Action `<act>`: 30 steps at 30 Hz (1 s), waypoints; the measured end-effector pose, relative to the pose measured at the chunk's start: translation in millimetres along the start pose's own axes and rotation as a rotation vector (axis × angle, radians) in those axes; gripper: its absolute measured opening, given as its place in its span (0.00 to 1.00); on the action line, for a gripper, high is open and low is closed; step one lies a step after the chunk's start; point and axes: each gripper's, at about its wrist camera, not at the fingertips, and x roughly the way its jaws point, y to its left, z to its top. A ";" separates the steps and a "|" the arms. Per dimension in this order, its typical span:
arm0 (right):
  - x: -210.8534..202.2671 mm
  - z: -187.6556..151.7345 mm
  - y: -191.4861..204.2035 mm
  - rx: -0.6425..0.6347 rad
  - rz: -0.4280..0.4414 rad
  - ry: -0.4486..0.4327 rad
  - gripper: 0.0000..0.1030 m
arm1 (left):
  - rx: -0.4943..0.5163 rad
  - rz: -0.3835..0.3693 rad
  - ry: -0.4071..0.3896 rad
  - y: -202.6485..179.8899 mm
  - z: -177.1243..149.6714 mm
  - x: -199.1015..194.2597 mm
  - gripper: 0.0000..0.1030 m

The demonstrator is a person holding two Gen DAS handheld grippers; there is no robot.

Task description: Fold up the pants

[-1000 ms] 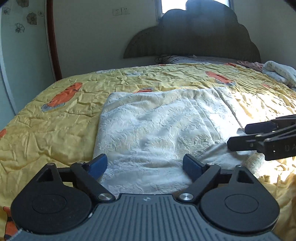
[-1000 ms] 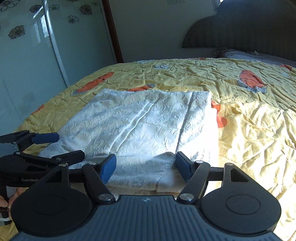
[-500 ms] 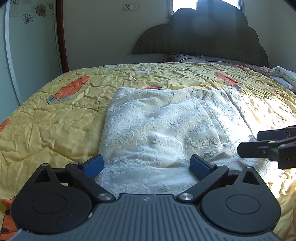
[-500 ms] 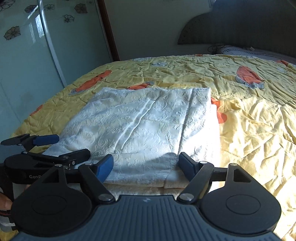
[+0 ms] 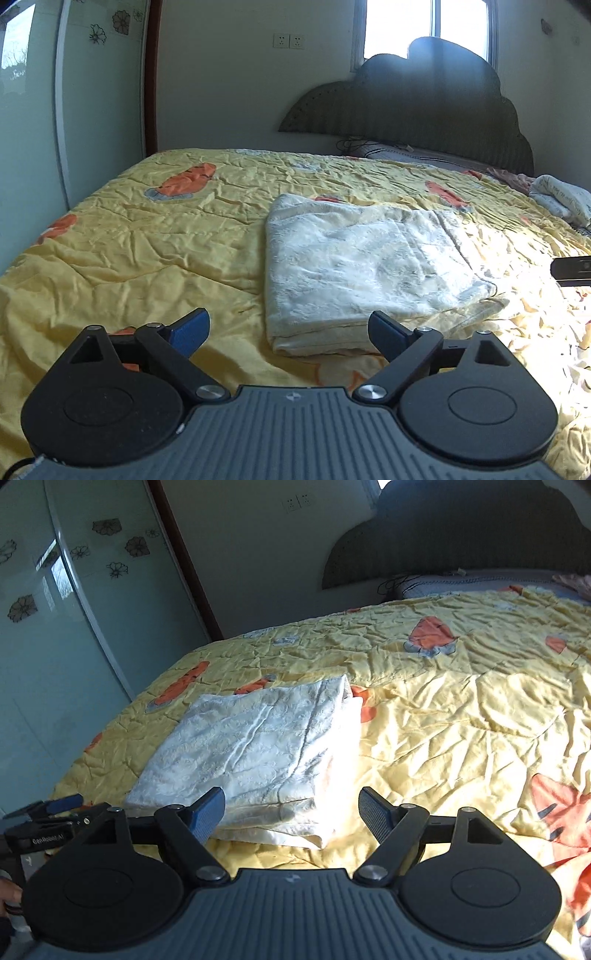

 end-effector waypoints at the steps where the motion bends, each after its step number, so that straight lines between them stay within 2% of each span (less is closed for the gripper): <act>1: 12.1 1.7 -5.6 0.048 0.005 0.028 0.77 | -0.001 -0.001 0.002 -4.3 -0.3 4.4 0.91; 4: 34.4 3.5 -12.1 0.087 -0.052 0.053 0.77 | 0.036 0.047 0.024 -17.5 -4.4 20.6 0.89; 6: 45.8 2.0 -8.7 0.060 -0.099 0.061 0.77 | 0.037 0.034 0.049 -19.1 -9.9 28.5 0.89; 8: 59.1 -3.1 -2.9 0.031 -0.084 0.096 0.77 | 0.042 0.021 0.075 -20.6 -14.4 34.9 0.89; 10: 71.7 -11.6 5.2 -0.051 -0.128 0.137 0.74 | 0.055 0.032 0.091 -20.6 -15.5 40.1 0.87; 12: 72.3 -19.6 12.4 -0.148 -0.144 0.117 0.69 | 0.026 0.031 0.114 -13.8 -13.5 46.9 0.87; 15: 67.0 -17.7 3.9 -0.142 -0.130 0.119 0.57 | 0.009 0.010 0.132 -8.3 -12.5 53.4 0.84; 17: 62.2 -15.2 -8.8 -0.100 -0.089 0.119 0.48 | 0.043 -0.016 0.124 -12.2 -13.2 51.7 0.69; 19: 59.7 -16.1 -11.1 -0.093 -0.079 0.116 0.46 | 0.074 -0.011 0.113 -16.0 -14.5 49.2 0.63; 22: 57.4 -16.8 -8.8 -0.112 -0.083 0.114 0.46 | 0.075 -0.018 0.127 -9.2 -14.9 49.2 0.61; 24: 47.2 -13.8 -18.3 -0.047 -0.068 0.099 0.47 | 0.086 -0.009 0.130 -4.6 -15.3 43.4 0.60; 25: 35.7 -10.8 -26.8 0.021 -0.080 0.061 0.47 | 0.103 0.000 0.126 -2.3 -15.9 36.2 0.57; 26: 23.9 -8.6 -31.6 0.071 -0.085 0.011 0.49 | 0.116 0.015 0.114 -1.1 -16.2 29.4 0.59; 28: 6.5 -2.6 -29.2 0.097 -0.021 -0.059 0.49 | 0.131 0.034 0.055 -1.3 -13.5 10.7 0.57; 30: 6.8 4.0 -14.5 0.067 0.047 -0.061 0.50 | 0.120 -0.002 -0.022 -9.7 -4.4 -3.9 0.59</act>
